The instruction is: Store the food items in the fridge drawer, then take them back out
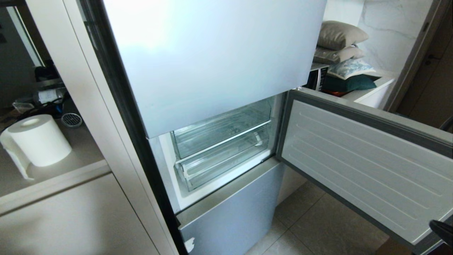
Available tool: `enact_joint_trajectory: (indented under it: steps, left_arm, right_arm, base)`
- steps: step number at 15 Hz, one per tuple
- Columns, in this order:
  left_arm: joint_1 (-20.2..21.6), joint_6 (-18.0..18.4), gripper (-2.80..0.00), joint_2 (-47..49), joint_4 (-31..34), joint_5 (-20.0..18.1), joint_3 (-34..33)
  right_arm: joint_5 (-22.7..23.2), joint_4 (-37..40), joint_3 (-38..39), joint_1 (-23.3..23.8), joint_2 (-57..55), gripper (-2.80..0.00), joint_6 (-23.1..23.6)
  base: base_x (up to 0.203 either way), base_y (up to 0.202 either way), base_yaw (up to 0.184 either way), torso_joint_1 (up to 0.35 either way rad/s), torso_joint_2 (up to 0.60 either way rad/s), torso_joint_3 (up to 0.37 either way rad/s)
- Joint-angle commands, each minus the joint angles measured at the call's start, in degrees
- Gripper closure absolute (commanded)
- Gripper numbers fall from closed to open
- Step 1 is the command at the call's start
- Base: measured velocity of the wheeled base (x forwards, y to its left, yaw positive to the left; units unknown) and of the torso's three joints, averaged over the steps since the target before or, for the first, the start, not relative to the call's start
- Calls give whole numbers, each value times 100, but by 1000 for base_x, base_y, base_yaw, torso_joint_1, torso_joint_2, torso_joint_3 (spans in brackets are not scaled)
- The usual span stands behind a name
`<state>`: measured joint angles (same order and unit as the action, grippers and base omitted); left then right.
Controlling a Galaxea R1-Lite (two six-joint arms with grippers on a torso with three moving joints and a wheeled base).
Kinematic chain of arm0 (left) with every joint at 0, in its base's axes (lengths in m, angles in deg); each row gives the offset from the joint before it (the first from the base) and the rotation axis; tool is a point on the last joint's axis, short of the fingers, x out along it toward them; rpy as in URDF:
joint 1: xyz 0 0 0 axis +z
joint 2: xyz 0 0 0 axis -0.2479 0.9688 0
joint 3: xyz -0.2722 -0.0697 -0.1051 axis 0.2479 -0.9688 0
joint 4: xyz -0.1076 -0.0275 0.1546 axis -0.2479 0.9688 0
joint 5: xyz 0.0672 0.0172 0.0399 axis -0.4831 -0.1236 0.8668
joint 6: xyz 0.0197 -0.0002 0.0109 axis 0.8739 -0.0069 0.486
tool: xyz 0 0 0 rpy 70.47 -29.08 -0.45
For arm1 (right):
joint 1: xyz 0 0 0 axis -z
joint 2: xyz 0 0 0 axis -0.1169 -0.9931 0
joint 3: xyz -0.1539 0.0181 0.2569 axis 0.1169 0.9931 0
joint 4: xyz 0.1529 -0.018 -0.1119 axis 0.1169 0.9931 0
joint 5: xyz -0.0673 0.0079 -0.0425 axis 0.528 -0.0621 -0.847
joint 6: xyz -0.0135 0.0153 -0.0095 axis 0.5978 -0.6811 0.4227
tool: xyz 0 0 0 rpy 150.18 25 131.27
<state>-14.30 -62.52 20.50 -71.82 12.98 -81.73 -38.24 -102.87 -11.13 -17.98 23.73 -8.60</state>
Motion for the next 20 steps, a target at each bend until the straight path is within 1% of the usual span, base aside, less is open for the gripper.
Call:
enact_joint_trajectory:
  steps: [1, 3, 5, 7, 13, 15, 16, 20]
  left_arm:
    - [4, 7, 0, 9, 2, 1, -1]
    - [4, 2, 0, 9, 5, 1, -1]
    - [4, 7, 0, 9, 2, 1, -1]
    - [4, -1, 0, 9, 2, 1, -1]
    - [4, -1, 0, 9, 2, 1, -1]
    - [4, -1, 0, 9, 2, 1, -1]
    - [4, -1, 0, 9, 2, 1, -1]
    - [4, 0, 0, 9, 10, 1, -1]
  right_arm:
    - [165, 532, 665, 618, 2179, 0, 465]
    - [272, 1133, 851, 879, 3148, 0, 723]
    - [319, 1373, 1005, 1042, 3552, 0, 815]
    - [336, 1463, 1064, 1101, 3517, 0, 622]
    - [311, 1463, 1064, 1101, 3517, 0, 549]
    - [268, 1447, 1064, 1101, 3517, 0, 254]
    - [257, 1446, 1064, 1101, 3517, 0, 183]
    - [248, 1437, 1064, 1101, 3517, 0, 183]
  base:
    - [0, 0, 0, 0, 0, 0]
    - [0, 0, 0, 0, 0, 0]
    - [0, 0, 0, 0, 0, 0]
    - [0, 0, 0, 0, 0, 0]
    - [0, 0, 0, 0, 0, 0]
    - [0, 0, 0, 0, 0, 0]
    - [0, 0, 0, 0, 0, 0]
    - [-27, 0, 1, 4, 0, 1]
